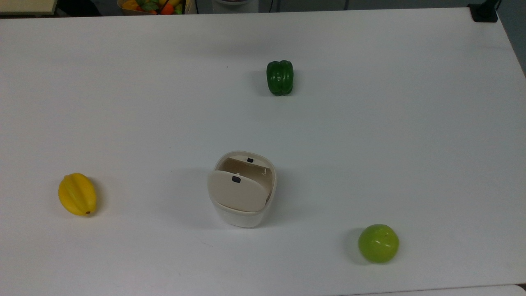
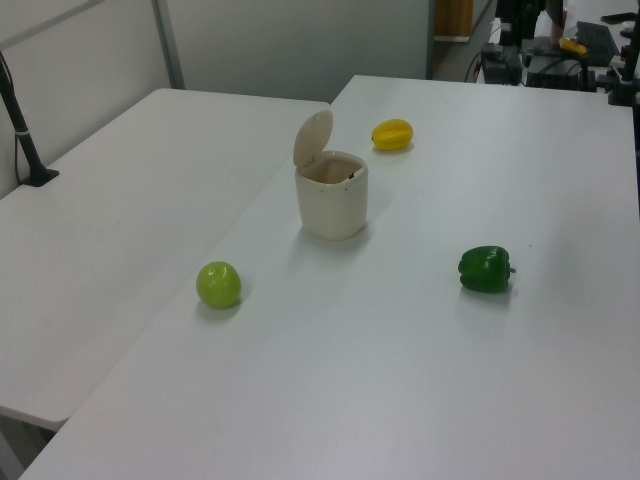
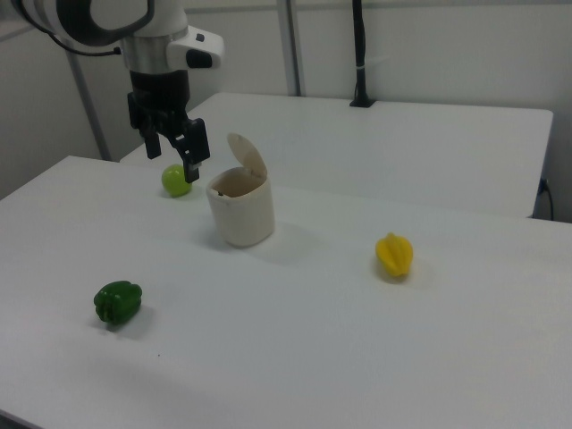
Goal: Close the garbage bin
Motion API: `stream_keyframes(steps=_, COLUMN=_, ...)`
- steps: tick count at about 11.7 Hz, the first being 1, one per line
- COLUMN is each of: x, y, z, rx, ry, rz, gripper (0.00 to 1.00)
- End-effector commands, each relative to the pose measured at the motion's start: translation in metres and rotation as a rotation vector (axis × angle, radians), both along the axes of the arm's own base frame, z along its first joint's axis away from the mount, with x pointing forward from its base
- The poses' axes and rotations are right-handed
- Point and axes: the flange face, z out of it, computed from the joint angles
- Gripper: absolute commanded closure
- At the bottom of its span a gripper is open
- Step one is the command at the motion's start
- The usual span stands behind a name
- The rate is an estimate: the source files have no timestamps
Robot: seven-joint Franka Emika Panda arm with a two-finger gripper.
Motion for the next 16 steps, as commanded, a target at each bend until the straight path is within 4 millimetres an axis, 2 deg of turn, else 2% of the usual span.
stream_keyframes(steps=1, x=-0.003, y=-0.001, z=0.003, rx=0.015, ry=0.002, rz=0.004, gripper=0.00)
stream_keyframes(steps=8, x=0.008, y=0.006, z=-0.004, rx=0.061, ry=-0.020, rz=0.007, gripper=0.00)
stream_keyframes(steps=10, x=0.020, y=0.006, z=0.003, rx=0.128, ry=-0.123, rz=-0.023, gripper=0.00)
stream_keyframes(steps=11, x=0.027, y=0.005, z=-0.002, rx=0.136, ry=-0.126, rz=-0.048, gripper=0.00)
stream_keyframes(steps=12, x=0.029, y=0.005, z=-0.001, rx=0.133, ry=-0.138, rz=-0.070, gripper=0.06)
stream_keyframes(steps=16, x=0.039, y=0.009, z=-0.010, rx=0.131, ry=-0.156, rz=-0.047, gripper=0.71)
